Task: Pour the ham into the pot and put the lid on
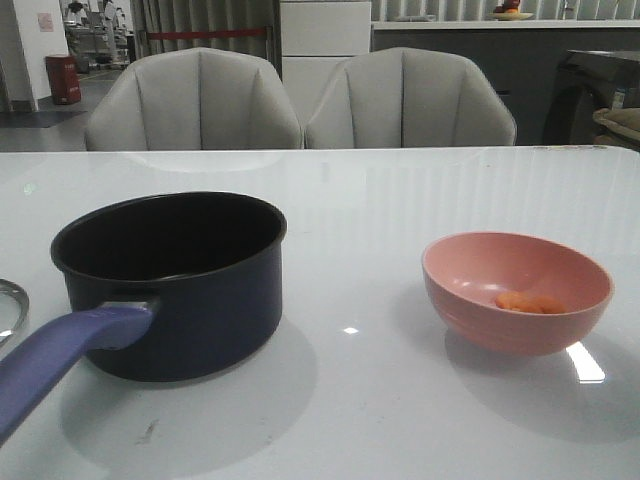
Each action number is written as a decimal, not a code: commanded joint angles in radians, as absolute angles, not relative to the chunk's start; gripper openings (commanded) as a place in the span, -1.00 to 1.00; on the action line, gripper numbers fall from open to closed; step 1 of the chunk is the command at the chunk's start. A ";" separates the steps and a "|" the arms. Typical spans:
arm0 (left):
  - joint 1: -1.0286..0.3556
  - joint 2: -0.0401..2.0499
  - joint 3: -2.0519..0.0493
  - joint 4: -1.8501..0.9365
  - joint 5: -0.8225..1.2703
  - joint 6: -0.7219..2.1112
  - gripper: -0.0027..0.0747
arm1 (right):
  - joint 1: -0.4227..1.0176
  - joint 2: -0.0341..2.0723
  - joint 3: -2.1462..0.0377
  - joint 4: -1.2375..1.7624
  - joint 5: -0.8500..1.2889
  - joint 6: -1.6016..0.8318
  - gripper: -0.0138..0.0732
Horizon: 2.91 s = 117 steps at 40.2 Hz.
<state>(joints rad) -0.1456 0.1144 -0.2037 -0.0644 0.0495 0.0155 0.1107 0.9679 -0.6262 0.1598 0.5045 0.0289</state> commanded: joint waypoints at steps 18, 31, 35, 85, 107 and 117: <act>-0.152 0.123 -0.233 -0.072 -0.021 0.010 0.09 | 0.106 1.523 -1.016 0.167 0.677 -0.012 0.39; -0.152 0.123 -0.233 -0.072 -0.021 0.010 0.09 | 0.106 1.698 -1.102 0.167 0.674 -0.020 0.26; -0.152 0.123 -0.233 -0.072 -0.021 0.010 0.09 | 0.106 1.733 -1.114 0.167 0.678 -0.020 -0.03; -0.152 0.123 -0.233 -0.072 -0.021 0.010 0.09 | 0.481 1.519 -1.163 0.008 -0.051 -0.159 -0.36; -0.152 0.123 -0.233 -0.072 -0.021 0.010 0.09 | 0.636 1.707 -1.155 -0.092 -0.689 -0.463 -0.36; -0.152 0.123 -0.233 -0.072 -0.021 0.010 0.09 | 0.644 1.778 -1.130 -0.092 -1.012 -0.600 -0.36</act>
<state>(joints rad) -0.1456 0.1144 -0.2037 -0.0644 0.0533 0.0155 0.6396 1.8217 -1.1172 -0.0873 -0.7958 -0.5512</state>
